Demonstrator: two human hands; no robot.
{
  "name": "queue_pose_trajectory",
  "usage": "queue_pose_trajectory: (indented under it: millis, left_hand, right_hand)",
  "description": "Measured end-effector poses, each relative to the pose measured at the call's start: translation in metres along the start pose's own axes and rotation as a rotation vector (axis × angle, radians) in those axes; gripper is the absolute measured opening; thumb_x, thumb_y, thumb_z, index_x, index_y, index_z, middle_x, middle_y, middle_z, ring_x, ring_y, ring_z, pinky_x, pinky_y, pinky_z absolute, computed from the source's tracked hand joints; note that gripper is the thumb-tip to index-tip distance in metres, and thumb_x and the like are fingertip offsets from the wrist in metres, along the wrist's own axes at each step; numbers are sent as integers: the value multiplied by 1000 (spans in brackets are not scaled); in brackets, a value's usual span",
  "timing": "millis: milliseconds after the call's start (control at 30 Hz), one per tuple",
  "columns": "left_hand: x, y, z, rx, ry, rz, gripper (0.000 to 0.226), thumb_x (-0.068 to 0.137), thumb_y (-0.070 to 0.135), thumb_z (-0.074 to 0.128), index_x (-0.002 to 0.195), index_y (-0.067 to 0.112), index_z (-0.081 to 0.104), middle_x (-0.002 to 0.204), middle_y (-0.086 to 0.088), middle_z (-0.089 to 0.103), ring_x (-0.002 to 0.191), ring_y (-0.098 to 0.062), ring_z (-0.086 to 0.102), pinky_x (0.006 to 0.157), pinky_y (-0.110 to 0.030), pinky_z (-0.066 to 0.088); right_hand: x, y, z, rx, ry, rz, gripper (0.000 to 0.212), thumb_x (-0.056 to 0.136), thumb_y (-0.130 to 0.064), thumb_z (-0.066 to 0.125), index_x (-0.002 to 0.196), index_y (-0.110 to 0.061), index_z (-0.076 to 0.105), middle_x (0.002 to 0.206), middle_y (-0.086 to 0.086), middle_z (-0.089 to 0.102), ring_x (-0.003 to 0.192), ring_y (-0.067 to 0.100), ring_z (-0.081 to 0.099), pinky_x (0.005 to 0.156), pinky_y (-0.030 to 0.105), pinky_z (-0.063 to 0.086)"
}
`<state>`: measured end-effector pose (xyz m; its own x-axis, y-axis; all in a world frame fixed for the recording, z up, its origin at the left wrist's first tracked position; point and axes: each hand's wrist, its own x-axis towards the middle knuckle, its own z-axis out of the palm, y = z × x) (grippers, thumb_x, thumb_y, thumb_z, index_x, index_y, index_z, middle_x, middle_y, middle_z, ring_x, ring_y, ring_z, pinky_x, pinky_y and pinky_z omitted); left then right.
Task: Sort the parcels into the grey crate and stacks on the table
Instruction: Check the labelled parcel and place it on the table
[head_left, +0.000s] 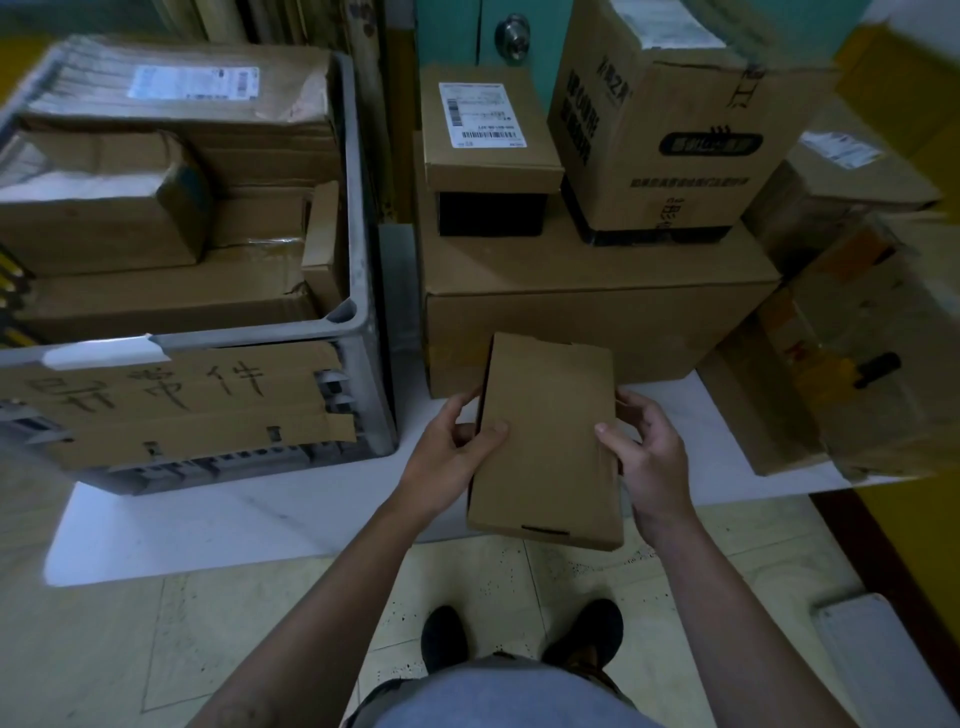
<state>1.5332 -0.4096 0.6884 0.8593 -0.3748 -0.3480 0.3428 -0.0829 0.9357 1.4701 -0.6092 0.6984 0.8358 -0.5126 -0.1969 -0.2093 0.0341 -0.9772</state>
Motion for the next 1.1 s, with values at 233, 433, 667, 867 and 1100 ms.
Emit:
queue_pose_trajectory:
  millis: [233, 433, 667, 867, 1100]
  left_hand:
    - [1, -2, -3, -81, -27, 7, 78, 82, 39, 70, 152, 31, 37, 107, 0, 77, 101, -20, 73, 99, -43, 54]
    - [3, -4, -1, -63, -23, -1, 65, 94, 30, 66, 152, 30, 37, 102, 5, 77, 98, -17, 73, 94, -37, 56]
    - [5, -7, 0, -33, -26, 10, 75, 85, 44, 68, 152, 29, 38, 106, 2, 77, 100, -18, 73, 99, -45, 54]
    - [2, -7, 3, 8, -13, 31, 74, 83, 52, 65, 150, 32, 40, 108, 5, 76, 101, -14, 72, 100, -44, 54]
    - [-13, -2, 2, 61, -183, 88, 75, 83, 85, 37, 145, 43, 44, 141, 23, 53, 131, -9, 53, 101, -30, 50]
  right_hand:
    - [0, 1, 2, 12, 38, 11, 32, 86, -3, 69, 105, -29, 64, 120, -5, 64, 111, 19, 63, 90, 41, 55]
    - [0, 1, 2, 19, 48, 6, 32, 86, -2, 69, 101, -30, 64, 114, -8, 65, 109, 18, 63, 87, 36, 56]
    - [0, 1, 1, 47, 59, 17, 30, 86, -4, 70, 102, -29, 66, 116, -7, 66, 106, 16, 65, 84, 35, 57]
    - [-1, 2, -1, 43, 69, 25, 30, 86, -5, 71, 101, -30, 68, 113, -11, 67, 106, 15, 65, 87, 37, 57]
    - [-6, -3, -6, 78, 128, 185, 11, 89, -8, 68, 88, -18, 74, 103, -2, 70, 89, 13, 66, 71, 26, 54]
